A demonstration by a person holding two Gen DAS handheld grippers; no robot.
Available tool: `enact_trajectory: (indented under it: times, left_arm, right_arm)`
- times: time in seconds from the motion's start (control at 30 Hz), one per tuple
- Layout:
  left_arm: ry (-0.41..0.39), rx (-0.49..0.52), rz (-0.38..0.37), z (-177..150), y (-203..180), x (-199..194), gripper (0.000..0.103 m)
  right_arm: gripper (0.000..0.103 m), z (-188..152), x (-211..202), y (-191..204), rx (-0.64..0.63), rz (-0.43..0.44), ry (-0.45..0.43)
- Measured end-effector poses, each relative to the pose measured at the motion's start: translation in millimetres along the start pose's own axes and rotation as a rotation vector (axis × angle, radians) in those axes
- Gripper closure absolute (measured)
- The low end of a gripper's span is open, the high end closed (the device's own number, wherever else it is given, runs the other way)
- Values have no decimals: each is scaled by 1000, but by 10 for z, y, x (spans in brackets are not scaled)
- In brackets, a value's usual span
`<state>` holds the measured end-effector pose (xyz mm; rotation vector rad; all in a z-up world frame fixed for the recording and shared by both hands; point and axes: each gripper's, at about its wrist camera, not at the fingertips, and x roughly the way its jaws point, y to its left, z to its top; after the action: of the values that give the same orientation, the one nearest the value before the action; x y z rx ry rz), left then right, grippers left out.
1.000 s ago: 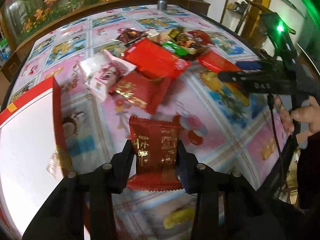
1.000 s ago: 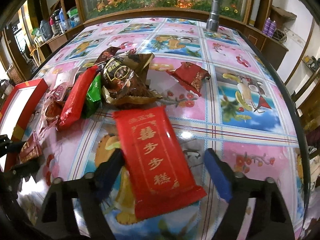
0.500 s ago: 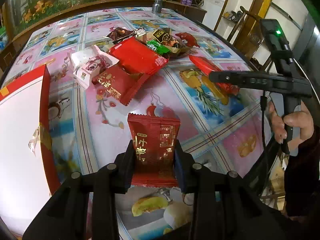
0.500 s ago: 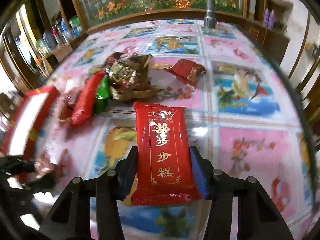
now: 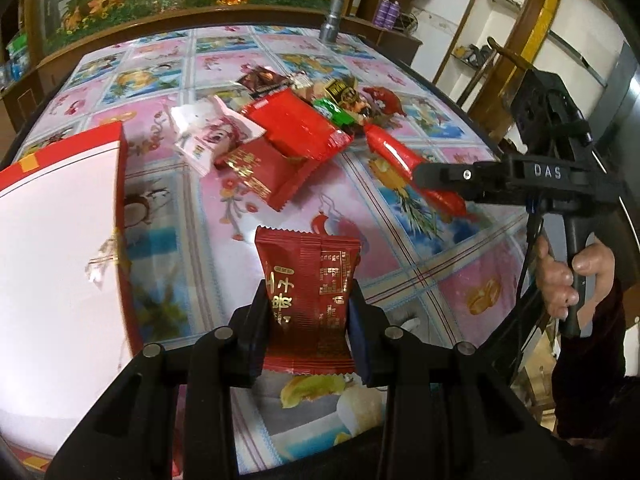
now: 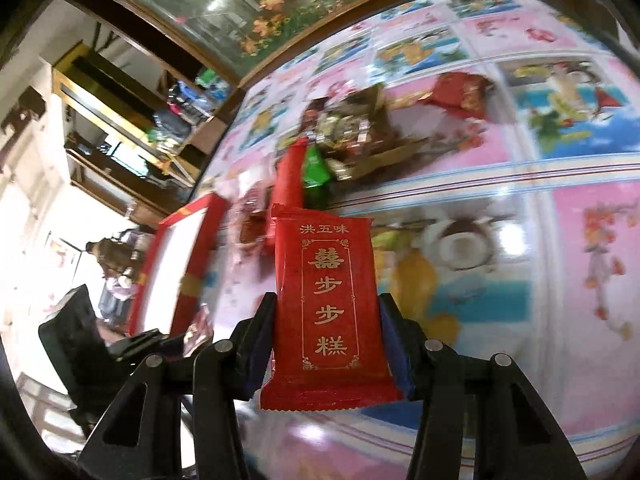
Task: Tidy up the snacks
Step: 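Carry both held snacks into the red box and open both tools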
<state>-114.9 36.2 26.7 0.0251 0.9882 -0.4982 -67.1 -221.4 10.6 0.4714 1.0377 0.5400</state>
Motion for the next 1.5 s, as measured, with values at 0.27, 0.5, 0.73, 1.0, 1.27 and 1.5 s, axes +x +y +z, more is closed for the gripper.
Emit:
enact_trajectory:
  times: [0.27,0.5,0.73,1.0,1.27,1.5]
  left_arm:
    - [-110,-59,71,5,289,-401,71]
    - [-179,-160,170,-90,791,-693,71]
    - [-173,-267,292,-329,1274,-768,71]
    - [-157,-341,358,-522,1575,-780,70]
    - [-157,-394,448,-613,1712,-825,66]
    - [-199,-372,496,-568,1642,-903,58]
  right_arm:
    - [53,54,275,536,-86,68,43]
    - [53,82,734,1179,-163,152,117]
    - [53,25,1284,1725,-192,232,197]
    - [53,-60,1663,2145,-226,234,239]
    - [48,-242,1591,2353,-329,207,223]
    - [46,-10,1082,1819,-277,90,48]
